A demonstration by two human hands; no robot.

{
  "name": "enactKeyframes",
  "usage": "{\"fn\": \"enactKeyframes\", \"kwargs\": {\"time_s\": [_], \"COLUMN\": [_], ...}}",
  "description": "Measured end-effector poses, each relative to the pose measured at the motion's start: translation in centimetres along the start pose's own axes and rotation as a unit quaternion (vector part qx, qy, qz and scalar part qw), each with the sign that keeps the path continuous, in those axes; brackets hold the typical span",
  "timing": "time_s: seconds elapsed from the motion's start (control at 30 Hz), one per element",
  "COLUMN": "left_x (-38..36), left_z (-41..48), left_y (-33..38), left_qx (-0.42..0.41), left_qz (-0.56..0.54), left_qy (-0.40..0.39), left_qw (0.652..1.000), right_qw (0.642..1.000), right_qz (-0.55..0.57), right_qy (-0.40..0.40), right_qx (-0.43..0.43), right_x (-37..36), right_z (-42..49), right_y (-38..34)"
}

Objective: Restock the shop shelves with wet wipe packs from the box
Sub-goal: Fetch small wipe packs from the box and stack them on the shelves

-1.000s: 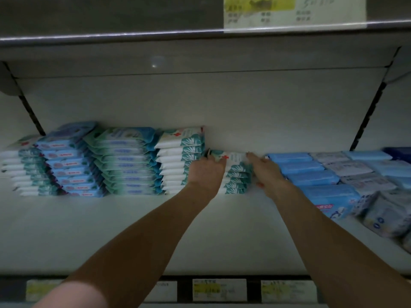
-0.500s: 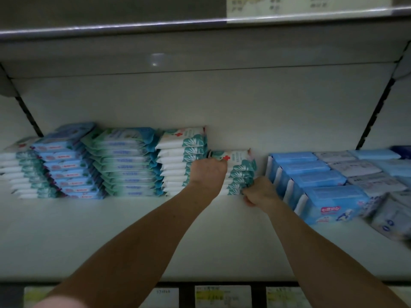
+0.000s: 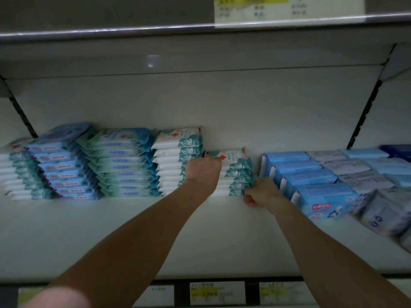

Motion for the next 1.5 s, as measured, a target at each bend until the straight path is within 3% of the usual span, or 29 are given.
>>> {"fn": "enactKeyframes", "kwargs": {"time_s": [0.2,0.27,0.33,0.4,0.63,0.97,1.23,1.4,1.5], "left_x": [0.2,0.3,0.2,0.1,0.4,0.8,2.2,1.9,1.8], "left_z": [-0.2,-0.3,-0.5,-0.6,-0.5,0.0,1.5,1.4,1.2], "left_y": [-0.5,-0.7,-0.9,-1.0,-0.3,0.7,-0.2,-0.6,-0.6], "left_qx": [0.005,0.007,0.004,0.003,0.005,0.016,-0.045,-0.048,-0.051], "left_qz": [-0.03,-0.046,-0.041,-0.037,-0.056,-0.099,-0.023,0.021,0.036], "left_qy": [-0.013,-0.008,-0.006,-0.021,-0.025,-0.022,-0.058,-0.052,-0.046], "left_qw": [0.999,0.999,0.999,0.999,0.998,0.995,0.997,0.997,0.997], "right_qw": [0.997,0.993,0.983,0.979,0.998,0.994,0.991,0.994,0.995], "right_qz": [-0.065,-0.096,-0.059,-0.019,0.041,-0.093,0.056,0.053,-0.01], "right_qy": [-0.039,0.047,0.147,0.167,0.051,0.05,-0.089,-0.074,-0.095], "right_qx": [0.019,0.049,0.092,0.119,0.006,0.021,-0.087,-0.052,-0.022], "right_x": [0.7,1.4,2.1,2.2,1.8,3.1,0.8,0.1,0.4], "right_z": [-0.4,-0.4,-0.5,-0.1,1.3,1.9,-0.2,0.4,-0.1], "right_y": [-1.0,-2.2,-3.6,-4.6,-4.1,-4.4,-4.8,-5.6,-6.0]}}
Point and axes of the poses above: each hand's wrist, its own z-axis towards the middle knuckle, its own x-axis out of the back of the hand, y = z × x, the point moved 3 cm from there along z, towards the middle knuckle, and after that the axes turned 1 degree about y, right-handed, at the moved point
